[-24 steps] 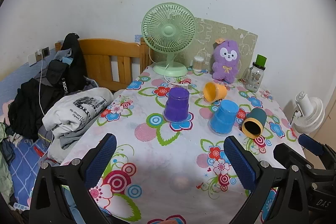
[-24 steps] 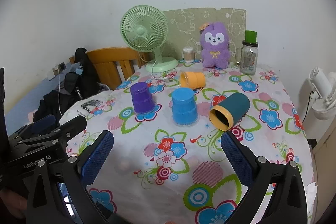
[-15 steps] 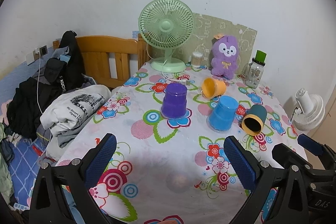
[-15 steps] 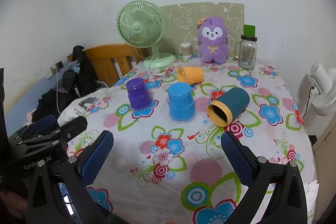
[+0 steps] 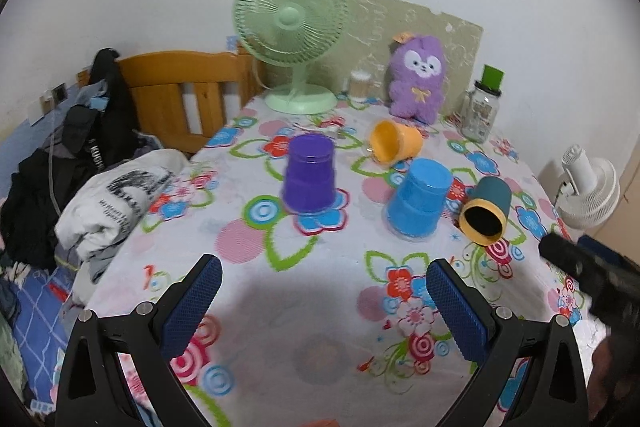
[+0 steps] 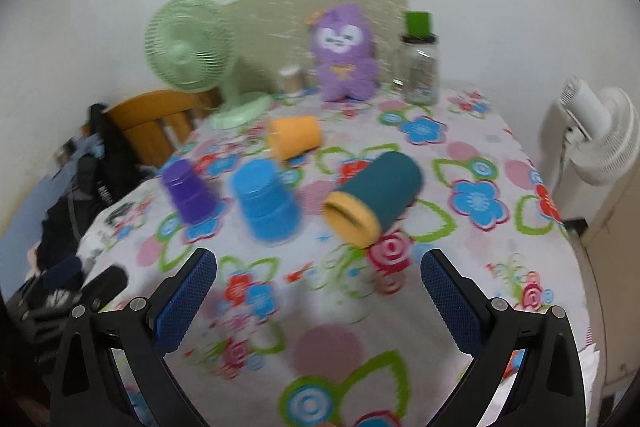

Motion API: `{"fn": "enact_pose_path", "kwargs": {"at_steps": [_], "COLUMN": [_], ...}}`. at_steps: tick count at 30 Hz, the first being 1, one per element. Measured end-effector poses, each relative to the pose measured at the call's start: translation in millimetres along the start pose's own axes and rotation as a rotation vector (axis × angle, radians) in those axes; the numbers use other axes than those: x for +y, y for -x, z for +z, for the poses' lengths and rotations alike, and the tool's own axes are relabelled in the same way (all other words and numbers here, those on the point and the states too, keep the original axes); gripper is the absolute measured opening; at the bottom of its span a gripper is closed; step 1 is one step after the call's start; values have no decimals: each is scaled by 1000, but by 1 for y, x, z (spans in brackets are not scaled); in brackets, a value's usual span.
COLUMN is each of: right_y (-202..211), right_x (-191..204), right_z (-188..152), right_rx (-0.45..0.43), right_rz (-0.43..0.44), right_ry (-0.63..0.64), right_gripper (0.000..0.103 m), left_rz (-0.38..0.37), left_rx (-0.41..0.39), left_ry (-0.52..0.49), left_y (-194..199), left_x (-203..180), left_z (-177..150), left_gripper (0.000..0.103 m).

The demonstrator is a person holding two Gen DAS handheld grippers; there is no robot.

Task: Flip cup upside down
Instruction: 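Move the right tool toward the teal cup lying on its side, then close the right tool around the teal cup's body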

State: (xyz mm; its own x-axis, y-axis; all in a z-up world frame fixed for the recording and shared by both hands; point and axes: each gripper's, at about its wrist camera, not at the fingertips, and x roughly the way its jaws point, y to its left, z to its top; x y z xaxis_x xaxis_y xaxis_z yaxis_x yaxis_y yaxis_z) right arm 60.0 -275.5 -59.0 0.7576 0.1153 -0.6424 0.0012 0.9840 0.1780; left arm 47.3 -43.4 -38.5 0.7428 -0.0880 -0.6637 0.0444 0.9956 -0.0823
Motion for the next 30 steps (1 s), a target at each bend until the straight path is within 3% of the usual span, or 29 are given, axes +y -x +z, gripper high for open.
{"fn": "enact_pose_path", "kwargs": {"at_steps": [5,15,26,30], "right_y": [-34,-98,-167,-185], "right_x": [-28,-53,-67,-68], "right_z": [19,50,61,61], "right_rx": [52,155,309,355], "right_rz": [-76,-60,-14,5], "right_ry": [-59,-152,-262,-267], "right_gripper": [103,103,103,84], "left_rz": [-47,-80,-83,-82], "left_rx": [28,78,105,106], "left_ry": [-53,-83,-65,-60], "left_y": [-30,-88,-112,-113], "left_x": [-22,-51,-48,-46], "left_z": [13,40,46,46], "left_gripper": [103,103,103,103]}}
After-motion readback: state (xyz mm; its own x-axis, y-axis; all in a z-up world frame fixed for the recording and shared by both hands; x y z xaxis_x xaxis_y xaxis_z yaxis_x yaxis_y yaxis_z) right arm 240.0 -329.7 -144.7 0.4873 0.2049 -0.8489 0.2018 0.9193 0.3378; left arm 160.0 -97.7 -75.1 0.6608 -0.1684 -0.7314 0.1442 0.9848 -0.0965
